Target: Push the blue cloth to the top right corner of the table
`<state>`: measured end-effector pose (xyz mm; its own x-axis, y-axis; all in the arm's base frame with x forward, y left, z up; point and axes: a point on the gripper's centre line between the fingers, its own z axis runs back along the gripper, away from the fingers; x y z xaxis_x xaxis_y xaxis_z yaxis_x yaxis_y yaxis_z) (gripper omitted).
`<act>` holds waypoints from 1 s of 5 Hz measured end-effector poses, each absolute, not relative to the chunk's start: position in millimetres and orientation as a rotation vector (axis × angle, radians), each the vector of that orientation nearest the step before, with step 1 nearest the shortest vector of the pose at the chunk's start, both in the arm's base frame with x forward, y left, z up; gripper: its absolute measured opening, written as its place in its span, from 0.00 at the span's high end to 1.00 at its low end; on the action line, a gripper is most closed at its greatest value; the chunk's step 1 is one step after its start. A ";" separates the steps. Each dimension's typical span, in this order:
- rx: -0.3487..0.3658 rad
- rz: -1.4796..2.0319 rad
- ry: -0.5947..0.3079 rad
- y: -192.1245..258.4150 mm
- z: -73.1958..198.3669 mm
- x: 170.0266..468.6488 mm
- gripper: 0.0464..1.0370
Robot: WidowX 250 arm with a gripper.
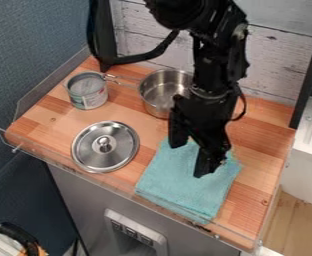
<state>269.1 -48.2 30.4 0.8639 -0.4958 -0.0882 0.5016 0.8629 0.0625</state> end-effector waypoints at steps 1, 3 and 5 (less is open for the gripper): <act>0.100 -0.498 0.077 -45.7 29.2 268.5 0.04; 0.091 -0.519 0.122 -52.4 5.0 292.8 0.04; 0.055 -0.523 0.099 -66.3 0.5 330.1 0.04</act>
